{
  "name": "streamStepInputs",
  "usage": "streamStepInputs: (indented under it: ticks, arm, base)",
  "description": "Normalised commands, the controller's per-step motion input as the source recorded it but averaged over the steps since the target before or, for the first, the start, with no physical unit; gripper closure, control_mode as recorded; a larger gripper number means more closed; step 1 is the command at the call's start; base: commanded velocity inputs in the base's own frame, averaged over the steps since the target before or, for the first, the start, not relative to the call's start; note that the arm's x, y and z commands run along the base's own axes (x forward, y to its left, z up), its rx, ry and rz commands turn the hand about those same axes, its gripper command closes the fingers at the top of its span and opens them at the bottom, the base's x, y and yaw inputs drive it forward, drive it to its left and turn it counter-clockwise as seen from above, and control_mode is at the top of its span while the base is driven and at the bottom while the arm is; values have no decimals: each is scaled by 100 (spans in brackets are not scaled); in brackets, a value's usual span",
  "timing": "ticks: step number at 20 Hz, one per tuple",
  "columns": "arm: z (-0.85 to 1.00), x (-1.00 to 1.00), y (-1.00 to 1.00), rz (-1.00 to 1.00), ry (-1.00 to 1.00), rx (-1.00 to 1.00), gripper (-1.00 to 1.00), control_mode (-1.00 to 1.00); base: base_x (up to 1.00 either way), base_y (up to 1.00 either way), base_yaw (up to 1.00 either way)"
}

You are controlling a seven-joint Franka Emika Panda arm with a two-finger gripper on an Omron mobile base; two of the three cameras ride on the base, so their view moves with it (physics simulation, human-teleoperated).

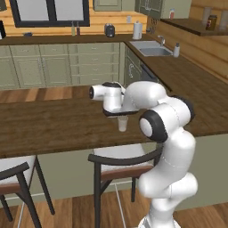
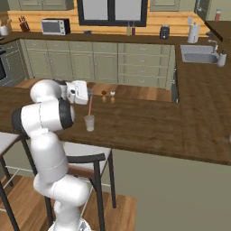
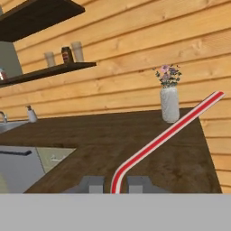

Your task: Take a straw from the drawer in front and place it inside the glass cup on the dining counter.

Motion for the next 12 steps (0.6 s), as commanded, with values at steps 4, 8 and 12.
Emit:
streamStepInputs:
  ticks: [4, 8, 12]
  arm:
    - [-24, 13, 0, 0, 0, 0, 100, -100]
    - [-19, 13, 0, 0, 0, 0, 100, -100]
    - [-21, 27, 0, 0, 0, 0, 100, -100]
  base:
    - [0, 0, 0]
    - [0, 0, 0]
    - [0, 0, 0]
